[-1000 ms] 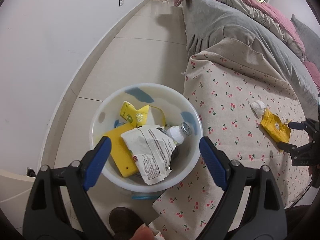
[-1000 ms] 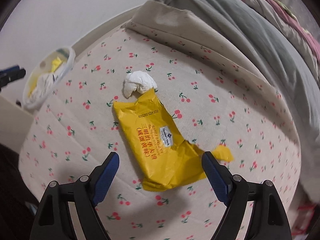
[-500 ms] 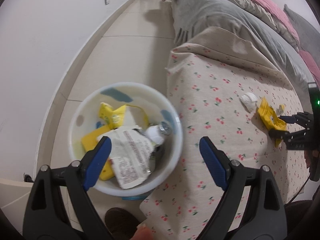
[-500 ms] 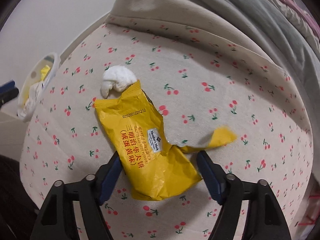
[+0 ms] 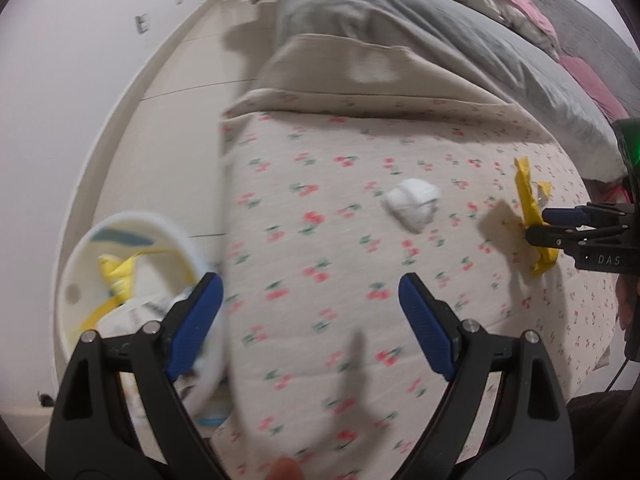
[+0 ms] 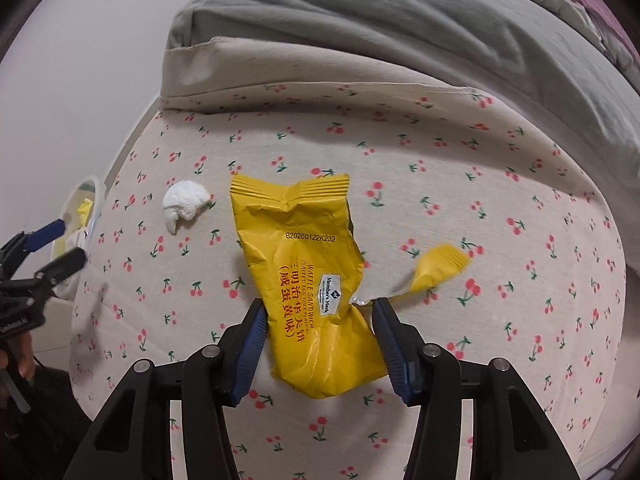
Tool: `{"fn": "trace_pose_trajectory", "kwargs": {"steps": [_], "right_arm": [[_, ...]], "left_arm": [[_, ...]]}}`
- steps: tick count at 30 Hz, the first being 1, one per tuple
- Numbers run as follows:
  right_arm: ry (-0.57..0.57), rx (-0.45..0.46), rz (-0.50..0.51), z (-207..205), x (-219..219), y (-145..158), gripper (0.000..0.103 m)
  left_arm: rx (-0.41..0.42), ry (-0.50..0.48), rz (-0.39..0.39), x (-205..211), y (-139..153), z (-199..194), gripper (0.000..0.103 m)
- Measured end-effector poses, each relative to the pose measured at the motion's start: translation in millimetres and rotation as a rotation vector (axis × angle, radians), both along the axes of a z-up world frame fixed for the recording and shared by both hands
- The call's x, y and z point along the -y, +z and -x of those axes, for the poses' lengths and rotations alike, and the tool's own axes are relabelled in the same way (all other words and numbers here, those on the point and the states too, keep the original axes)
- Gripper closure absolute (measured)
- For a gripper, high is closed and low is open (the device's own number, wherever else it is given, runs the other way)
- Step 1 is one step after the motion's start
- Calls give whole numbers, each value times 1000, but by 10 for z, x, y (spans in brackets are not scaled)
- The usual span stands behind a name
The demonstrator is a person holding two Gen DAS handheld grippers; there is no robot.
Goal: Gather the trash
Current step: 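Move both tools back over the yellow packet and white tissue on the bed, then grasp the white tissue with the left tool while the right grasps the yellow packet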
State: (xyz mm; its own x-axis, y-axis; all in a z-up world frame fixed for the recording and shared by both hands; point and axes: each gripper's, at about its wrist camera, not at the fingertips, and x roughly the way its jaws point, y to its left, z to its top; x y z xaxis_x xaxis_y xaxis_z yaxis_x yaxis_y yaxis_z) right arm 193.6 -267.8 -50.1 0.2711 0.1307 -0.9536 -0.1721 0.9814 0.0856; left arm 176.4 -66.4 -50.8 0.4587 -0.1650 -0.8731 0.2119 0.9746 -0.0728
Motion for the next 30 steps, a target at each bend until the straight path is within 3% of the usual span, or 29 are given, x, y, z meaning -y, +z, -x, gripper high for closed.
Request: {"fn": "trace_pose_trajectory", "kwargs": {"steps": [3, 10, 12, 14, 22, 27, 30], "right_arm": [[-17, 6, -15, -47, 216, 62, 55], [-57, 20, -46, 12, 482, 241, 55], [-53, 10, -53, 39, 491, 223, 44], [-50, 7, -30, 50, 536, 199, 24], [9, -13, 14, 52, 321, 3, 17], [41, -46, 82, 19, 181, -183, 16], [51, -18, 127, 24, 113, -194, 16]], "left_arm": [[5, -42, 34, 202, -25, -70, 14], [-1, -104, 78, 582, -139, -221, 31], [-13, -101, 97, 627, -174, -269, 35], [-20, -92, 115, 655, -208, -317, 38], [-8, -72, 142, 714, -252, -400, 43], [-2, -71, 119, 755, -258, -433, 64], [-8, -76, 114, 769, -263, -447, 77]]}}
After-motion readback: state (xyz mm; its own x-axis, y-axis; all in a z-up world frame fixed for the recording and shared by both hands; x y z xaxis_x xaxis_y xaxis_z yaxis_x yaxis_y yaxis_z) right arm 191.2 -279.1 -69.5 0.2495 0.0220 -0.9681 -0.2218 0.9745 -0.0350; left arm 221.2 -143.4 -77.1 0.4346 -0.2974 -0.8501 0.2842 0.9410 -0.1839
